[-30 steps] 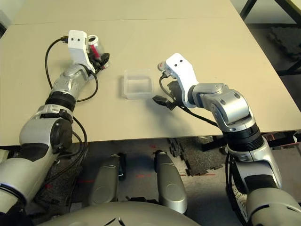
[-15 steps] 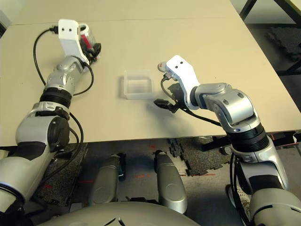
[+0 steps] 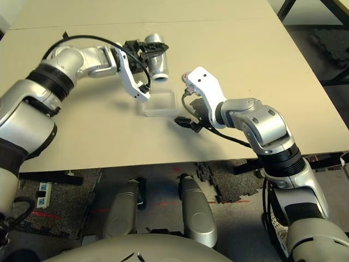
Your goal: Pour the medicine from the bottle into the box.
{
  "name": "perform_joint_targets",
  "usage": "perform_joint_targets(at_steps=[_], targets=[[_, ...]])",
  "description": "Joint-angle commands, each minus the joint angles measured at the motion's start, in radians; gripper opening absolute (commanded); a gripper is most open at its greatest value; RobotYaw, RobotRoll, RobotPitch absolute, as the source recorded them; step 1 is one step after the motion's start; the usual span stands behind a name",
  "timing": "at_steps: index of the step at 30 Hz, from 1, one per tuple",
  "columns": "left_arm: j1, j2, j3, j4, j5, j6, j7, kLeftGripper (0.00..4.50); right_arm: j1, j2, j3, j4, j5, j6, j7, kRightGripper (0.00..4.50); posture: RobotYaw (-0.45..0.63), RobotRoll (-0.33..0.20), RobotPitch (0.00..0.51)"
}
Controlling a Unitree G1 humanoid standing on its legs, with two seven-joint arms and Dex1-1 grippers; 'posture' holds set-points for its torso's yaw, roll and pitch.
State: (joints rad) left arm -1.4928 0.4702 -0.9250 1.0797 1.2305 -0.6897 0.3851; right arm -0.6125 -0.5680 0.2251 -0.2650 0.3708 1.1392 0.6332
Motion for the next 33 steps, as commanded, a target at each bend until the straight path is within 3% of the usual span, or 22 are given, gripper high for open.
perform_joint_targets(at_steps=[1, 6, 9, 11, 13, 16, 18, 24, 28, 33], targets=[[-0.011, -0.025, -0.026, 0.029, 0.021, -0.016, 0.027, 2.76, 0.008, 0.002, 0.004, 0.007, -0.004, -0.006, -0.004, 4.5, 0.03, 0.0, 0.171], [0.002, -0.041, -0.016, 0.035, 0.005, -0.027, 0.016, 2.76, 0.009, 0.0, 0.003, 0.006, -0.002, -0.004, -0.004, 4.5, 0.03, 0.0, 0.173], [0.037, -0.05, 0.058, 0.067, -0.1, -0.051, -0.074, 2.76, 0.011, -0.003, 0.002, 0.005, -0.002, -0.003, -0.004, 4.5, 0.03, 0.0, 0.178], [0.07, -0.067, 0.154, 0.107, -0.235, -0.066, -0.194, 2.76, 0.011, -0.003, 0.001, 0.003, 0.0, 0.0, -0.004, 4.5, 0.03, 0.0, 0.18], [0.12, -0.102, 0.319, 0.152, -0.45, -0.029, -0.401, 2.76, 0.012, -0.004, 0.001, 0.001, 0.002, 0.002, -0.004, 4.5, 0.03, 0.0, 0.183], [0.194, -0.174, 0.64, 0.173, -0.827, 0.225, -0.708, 2.76, 0.012, -0.009, -0.006, -0.005, 0.008, 0.009, 0.001, 4.5, 0.03, 0.0, 0.187], [0.233, -0.199, 0.794, 0.142, -0.99, 0.39, -0.776, 2.76, 0.013, -0.006, -0.029, -0.009, 0.027, 0.023, 0.006, 4.5, 0.04, 0.0, 0.189], [0.452, -0.23, 1.052, -0.156, -1.256, 0.773, -0.72, 2.76, -0.005, -0.003, -0.163, 0.022, 0.102, 0.073, 0.016, 4.5, 0.07, 0.0, 0.199], [0.659, -0.246, 1.137, -0.439, -1.313, 0.919, -0.58, 2.76, -0.069, 0.1, -0.332, 0.142, 0.072, 0.038, -0.146, 4.5, 0.1, 0.0, 0.207], [0.769, -0.253, 1.155, -0.612, -1.335, 1.032, -0.517, 2.76, -0.105, 0.241, -0.447, 0.26, -0.001, -0.154, -0.346, 4.5, 0.11, 0.0, 0.211]])
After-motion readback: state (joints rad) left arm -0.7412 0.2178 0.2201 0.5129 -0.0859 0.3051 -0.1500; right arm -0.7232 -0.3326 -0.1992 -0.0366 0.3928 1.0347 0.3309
